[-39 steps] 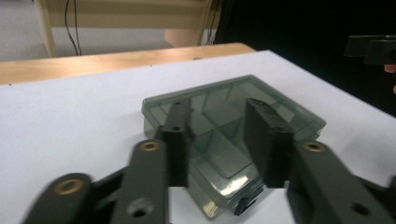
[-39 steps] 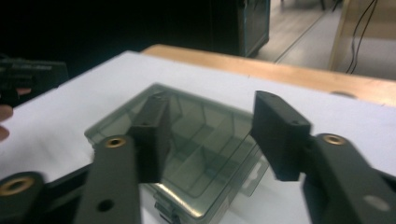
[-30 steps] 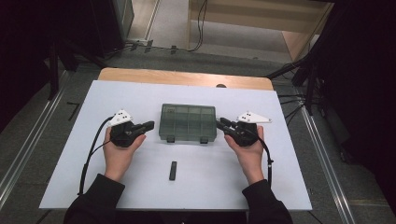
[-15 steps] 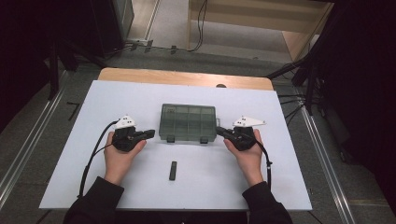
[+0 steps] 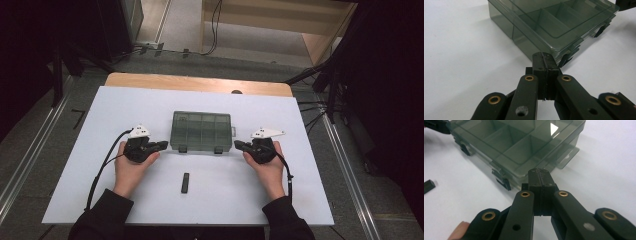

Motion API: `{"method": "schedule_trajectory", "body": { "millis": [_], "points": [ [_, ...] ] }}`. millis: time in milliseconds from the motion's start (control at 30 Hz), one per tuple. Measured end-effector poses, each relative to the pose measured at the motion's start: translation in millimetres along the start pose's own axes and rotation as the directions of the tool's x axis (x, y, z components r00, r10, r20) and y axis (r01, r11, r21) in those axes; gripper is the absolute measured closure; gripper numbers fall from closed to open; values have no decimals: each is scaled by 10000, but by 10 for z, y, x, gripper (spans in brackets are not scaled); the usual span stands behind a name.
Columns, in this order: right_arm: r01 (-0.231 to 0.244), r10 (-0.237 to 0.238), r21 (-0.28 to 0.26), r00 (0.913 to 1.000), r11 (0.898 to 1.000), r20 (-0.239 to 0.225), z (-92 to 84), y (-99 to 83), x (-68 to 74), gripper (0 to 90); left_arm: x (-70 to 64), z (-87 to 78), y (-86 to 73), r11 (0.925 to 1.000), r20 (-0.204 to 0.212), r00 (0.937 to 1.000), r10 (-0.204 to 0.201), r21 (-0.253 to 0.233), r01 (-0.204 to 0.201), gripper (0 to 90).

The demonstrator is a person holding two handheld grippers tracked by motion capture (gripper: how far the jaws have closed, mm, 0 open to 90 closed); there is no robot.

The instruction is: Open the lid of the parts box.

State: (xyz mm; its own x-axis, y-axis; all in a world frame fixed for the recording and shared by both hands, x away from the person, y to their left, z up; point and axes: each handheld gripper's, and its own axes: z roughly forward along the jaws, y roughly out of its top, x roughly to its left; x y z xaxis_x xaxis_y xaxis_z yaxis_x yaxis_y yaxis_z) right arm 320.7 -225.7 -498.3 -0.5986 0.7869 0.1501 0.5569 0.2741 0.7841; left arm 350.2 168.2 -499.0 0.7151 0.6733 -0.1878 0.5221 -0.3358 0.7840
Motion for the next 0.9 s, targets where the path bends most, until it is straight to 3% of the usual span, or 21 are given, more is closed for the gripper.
{"method": "schedule_trajectory", "body": {
  "millis": [300, 900],
  "points": [
    [448, -442, 458, 9989, 9979, -142, 29, -42, 36, 875, -27, 24, -9, 10000, -1, 10000, 45, 19, -45, 889],
    [624, -620, 739, 9980, 9953, -75, 77, -56, 57, 874, -29, 11, -6, 10000, 77, 9999, 87, -49, -86, 890]
  ]
}}
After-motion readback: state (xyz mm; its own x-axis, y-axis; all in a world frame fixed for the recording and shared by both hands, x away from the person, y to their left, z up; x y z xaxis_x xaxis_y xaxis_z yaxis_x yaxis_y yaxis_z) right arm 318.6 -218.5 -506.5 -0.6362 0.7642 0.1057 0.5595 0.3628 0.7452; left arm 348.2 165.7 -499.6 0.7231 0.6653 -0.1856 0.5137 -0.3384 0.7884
